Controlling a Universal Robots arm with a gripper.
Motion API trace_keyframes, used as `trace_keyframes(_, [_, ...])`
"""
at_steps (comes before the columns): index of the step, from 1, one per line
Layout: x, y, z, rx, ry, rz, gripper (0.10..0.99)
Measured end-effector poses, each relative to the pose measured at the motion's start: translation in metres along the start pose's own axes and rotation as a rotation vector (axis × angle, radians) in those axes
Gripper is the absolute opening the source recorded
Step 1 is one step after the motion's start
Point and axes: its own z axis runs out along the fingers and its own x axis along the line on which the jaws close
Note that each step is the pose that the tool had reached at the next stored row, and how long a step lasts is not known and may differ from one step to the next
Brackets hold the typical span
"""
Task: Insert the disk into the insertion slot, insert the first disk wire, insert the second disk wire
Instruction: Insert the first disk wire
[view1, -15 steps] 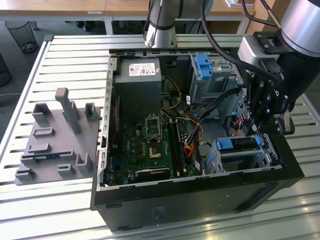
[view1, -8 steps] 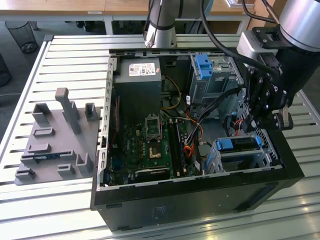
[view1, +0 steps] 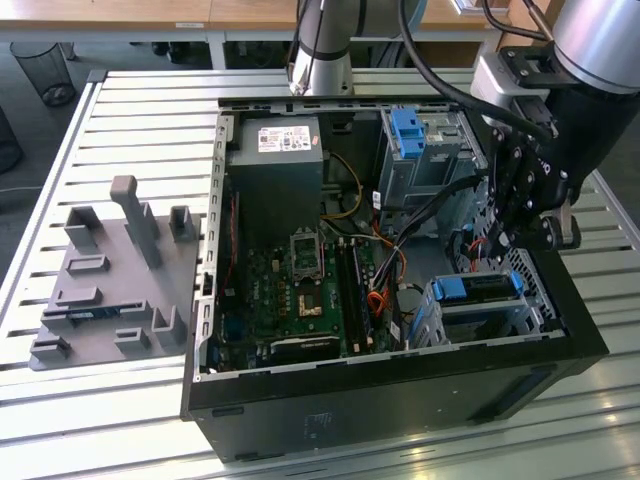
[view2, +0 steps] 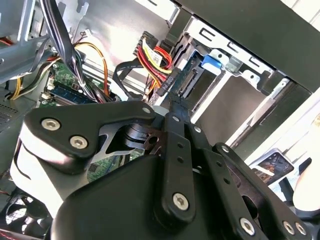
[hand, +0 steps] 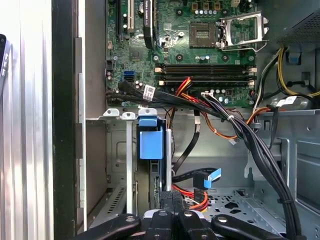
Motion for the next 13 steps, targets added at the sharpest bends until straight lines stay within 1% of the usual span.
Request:
trace_keyframes(8, [-0.0029, 0.0, -0.0003, 0.0, -0.0003, 0.027, 0.106])
trace_keyframes(10, [-0.0032, 0.0, -0.0004, 0.0, -0.0029, 0.03, 0.106])
trace_keyframes(13, [-0.0033, -0.0016, -0.0003, -0.001, -0.0118, 0.03, 0.106])
